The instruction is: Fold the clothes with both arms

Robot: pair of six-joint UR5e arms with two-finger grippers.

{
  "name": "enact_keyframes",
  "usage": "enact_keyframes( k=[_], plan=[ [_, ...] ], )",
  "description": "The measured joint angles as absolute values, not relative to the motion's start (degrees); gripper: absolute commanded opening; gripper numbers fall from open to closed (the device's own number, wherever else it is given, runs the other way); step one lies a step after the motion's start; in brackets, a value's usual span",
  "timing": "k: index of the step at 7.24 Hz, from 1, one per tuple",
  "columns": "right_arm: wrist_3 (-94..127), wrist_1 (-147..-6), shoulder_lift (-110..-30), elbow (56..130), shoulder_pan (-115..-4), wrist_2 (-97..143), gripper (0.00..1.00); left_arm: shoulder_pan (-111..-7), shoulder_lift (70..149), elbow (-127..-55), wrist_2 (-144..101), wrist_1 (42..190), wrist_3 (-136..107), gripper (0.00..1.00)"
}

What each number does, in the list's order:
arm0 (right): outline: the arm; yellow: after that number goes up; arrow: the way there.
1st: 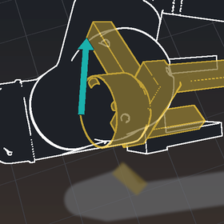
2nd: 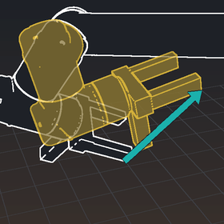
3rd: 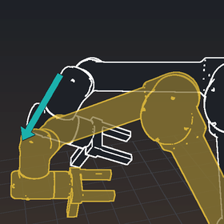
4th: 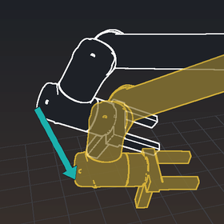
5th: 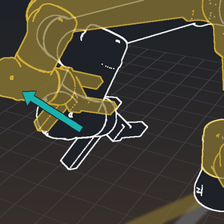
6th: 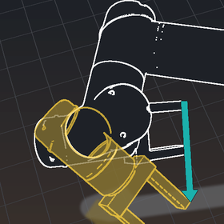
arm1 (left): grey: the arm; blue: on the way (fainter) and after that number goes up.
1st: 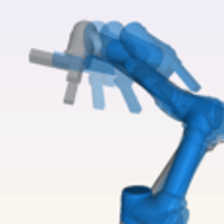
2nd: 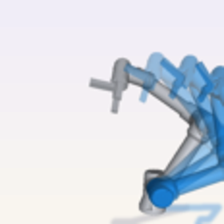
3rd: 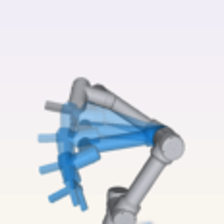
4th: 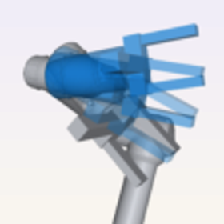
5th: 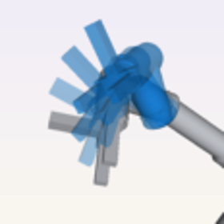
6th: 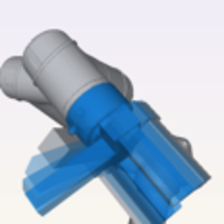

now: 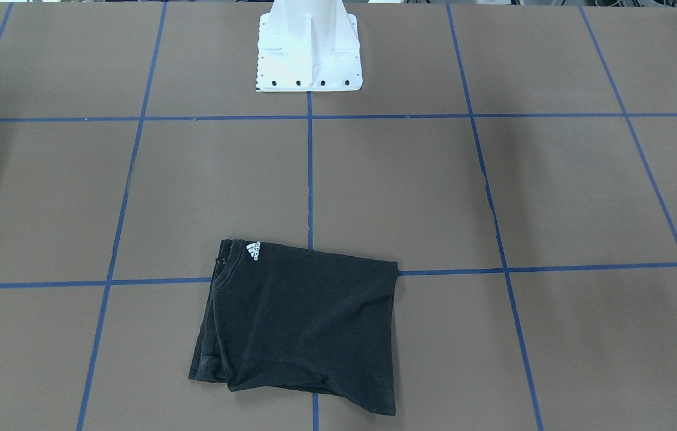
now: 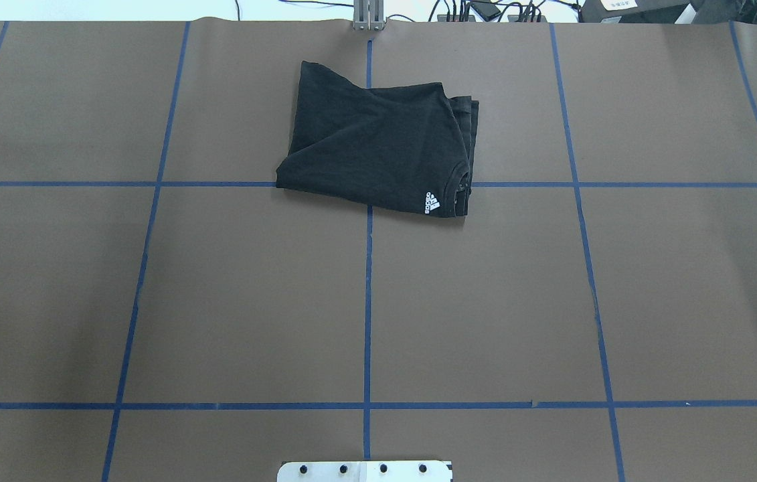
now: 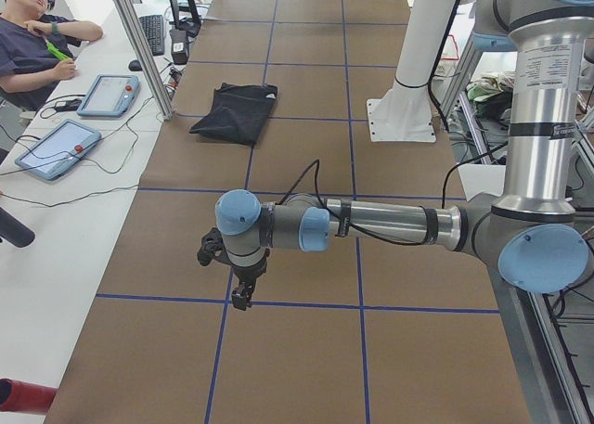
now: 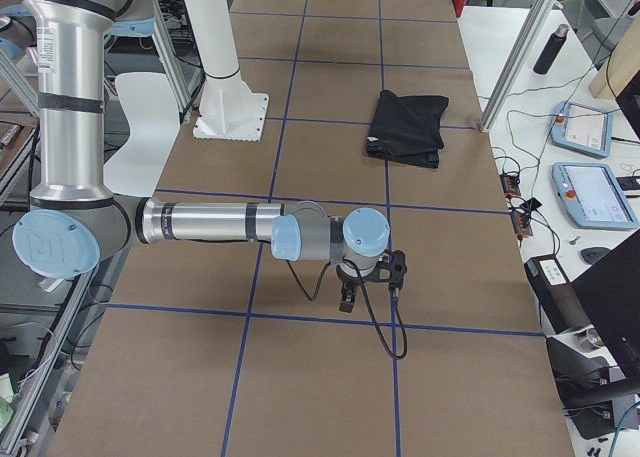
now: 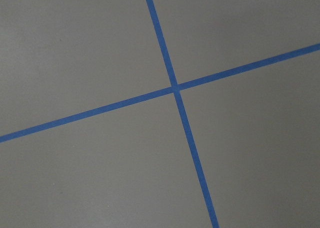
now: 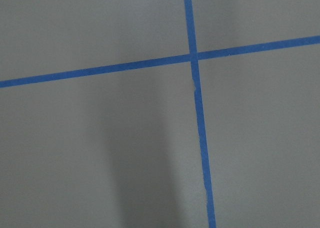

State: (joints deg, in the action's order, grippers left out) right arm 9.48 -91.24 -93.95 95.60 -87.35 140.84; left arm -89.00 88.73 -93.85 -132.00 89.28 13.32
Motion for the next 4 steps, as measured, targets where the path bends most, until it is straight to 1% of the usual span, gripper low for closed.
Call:
enact_keyframes(
  k=[4],
  plan=[
    [9.4, -91.1, -94.3, 95.7, -87.4, 140.1, 1.00, -89.0, 84.2, -97.0, -137.8, 90.0, 12.6, 1.00]
  ],
)
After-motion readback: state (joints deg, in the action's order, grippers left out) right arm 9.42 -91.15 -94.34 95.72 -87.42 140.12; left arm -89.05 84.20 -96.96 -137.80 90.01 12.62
